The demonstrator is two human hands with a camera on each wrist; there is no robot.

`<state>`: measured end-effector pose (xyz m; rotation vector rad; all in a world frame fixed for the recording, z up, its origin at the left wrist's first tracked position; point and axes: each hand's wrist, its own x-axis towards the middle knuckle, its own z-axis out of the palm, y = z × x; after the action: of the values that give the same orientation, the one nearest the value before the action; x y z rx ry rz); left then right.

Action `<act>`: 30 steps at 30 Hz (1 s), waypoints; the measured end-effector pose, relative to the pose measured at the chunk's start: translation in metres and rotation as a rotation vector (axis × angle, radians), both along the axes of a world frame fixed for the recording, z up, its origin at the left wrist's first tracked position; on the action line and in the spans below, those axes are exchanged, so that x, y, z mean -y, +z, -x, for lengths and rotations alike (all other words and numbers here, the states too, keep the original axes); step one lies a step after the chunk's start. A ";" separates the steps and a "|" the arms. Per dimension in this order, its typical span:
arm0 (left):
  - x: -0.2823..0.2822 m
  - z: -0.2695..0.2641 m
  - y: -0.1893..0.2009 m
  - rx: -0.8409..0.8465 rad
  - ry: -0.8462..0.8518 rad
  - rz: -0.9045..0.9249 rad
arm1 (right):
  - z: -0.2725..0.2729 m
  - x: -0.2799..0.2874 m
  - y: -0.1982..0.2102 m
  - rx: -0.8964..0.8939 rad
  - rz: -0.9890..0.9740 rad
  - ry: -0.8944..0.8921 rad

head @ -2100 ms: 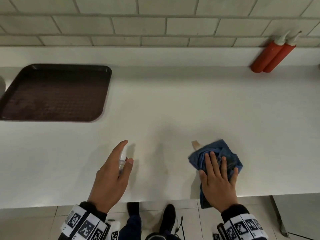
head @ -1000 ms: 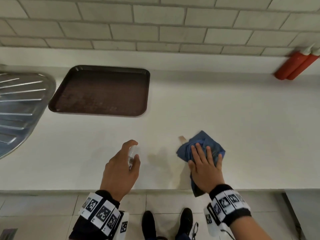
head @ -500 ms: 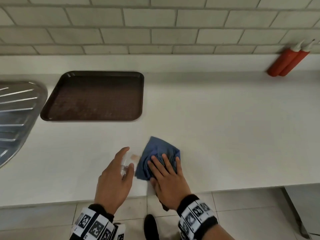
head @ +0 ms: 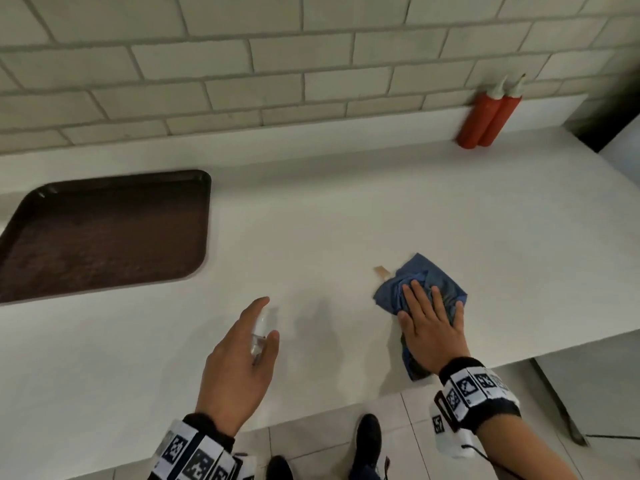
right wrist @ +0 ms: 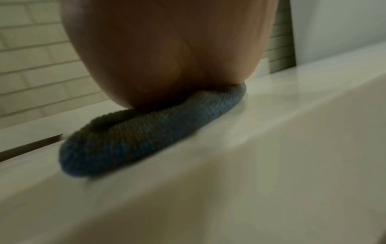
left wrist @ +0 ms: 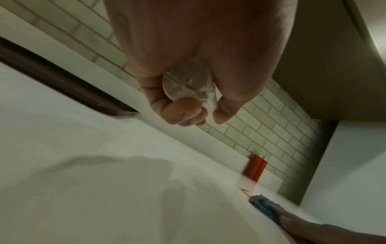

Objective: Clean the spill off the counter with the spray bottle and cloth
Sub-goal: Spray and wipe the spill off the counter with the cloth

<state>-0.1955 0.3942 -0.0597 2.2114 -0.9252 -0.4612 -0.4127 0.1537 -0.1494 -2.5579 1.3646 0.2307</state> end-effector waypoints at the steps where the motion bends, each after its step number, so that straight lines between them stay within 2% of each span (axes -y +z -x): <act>1: 0.013 0.004 0.001 0.005 -0.006 0.010 | 0.002 0.014 0.000 -0.007 -0.012 -0.021; 9: 0.098 0.037 0.017 0.056 0.005 0.050 | 0.021 0.137 0.007 -0.026 -0.095 -0.124; 15: 0.118 0.050 0.019 0.063 0.068 0.030 | -0.020 0.161 0.008 -0.021 -0.097 -0.032; 19: 0.121 0.058 0.025 0.072 0.121 0.033 | -0.069 0.148 0.012 -0.010 -0.098 0.122; 23: 0.114 0.059 0.027 0.093 0.197 0.041 | -0.112 0.094 0.015 -0.007 -0.131 0.359; 27: 0.101 0.053 0.025 0.090 0.249 0.041 | -0.117 0.027 0.014 0.007 -0.127 0.544; 30: 0.092 0.047 0.023 0.078 0.274 0.038 | -0.098 -0.002 0.010 0.031 -0.111 0.608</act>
<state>-0.2429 0.3025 -0.0362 2.2908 -0.6501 -0.2288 -0.3144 0.1559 -0.1398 -2.7887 0.5093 0.3522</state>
